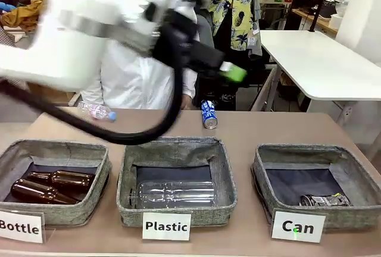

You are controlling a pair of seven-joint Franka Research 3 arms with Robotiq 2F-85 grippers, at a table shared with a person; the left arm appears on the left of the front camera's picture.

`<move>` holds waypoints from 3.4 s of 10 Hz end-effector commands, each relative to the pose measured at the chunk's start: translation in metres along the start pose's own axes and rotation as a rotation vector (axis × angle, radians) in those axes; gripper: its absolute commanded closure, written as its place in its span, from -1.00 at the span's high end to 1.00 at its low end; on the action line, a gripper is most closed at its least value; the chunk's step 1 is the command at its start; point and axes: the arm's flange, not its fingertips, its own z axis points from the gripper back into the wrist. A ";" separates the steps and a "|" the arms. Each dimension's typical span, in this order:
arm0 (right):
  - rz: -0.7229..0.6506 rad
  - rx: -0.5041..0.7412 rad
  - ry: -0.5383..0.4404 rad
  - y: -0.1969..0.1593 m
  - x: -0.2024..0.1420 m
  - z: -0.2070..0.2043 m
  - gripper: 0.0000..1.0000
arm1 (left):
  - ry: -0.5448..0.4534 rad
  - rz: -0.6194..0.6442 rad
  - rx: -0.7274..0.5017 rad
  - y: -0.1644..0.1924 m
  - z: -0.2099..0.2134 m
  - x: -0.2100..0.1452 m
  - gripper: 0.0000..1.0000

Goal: Sort the can waste into the basket.
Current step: Pick up the can waste from the table and place it in the right Fabric basket.

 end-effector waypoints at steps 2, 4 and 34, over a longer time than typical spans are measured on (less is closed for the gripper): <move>0.064 0.066 0.028 0.016 0.036 -0.072 1.00 | -0.076 0.201 0.097 -0.020 0.102 -0.098 1.00; 0.056 0.248 0.035 0.017 0.046 -0.121 1.00 | -0.268 0.380 0.046 -0.004 0.187 -0.162 1.00; 0.246 -0.680 -0.137 0.056 0.158 -0.278 1.00 | -0.681 0.691 0.188 0.036 0.347 -0.320 1.00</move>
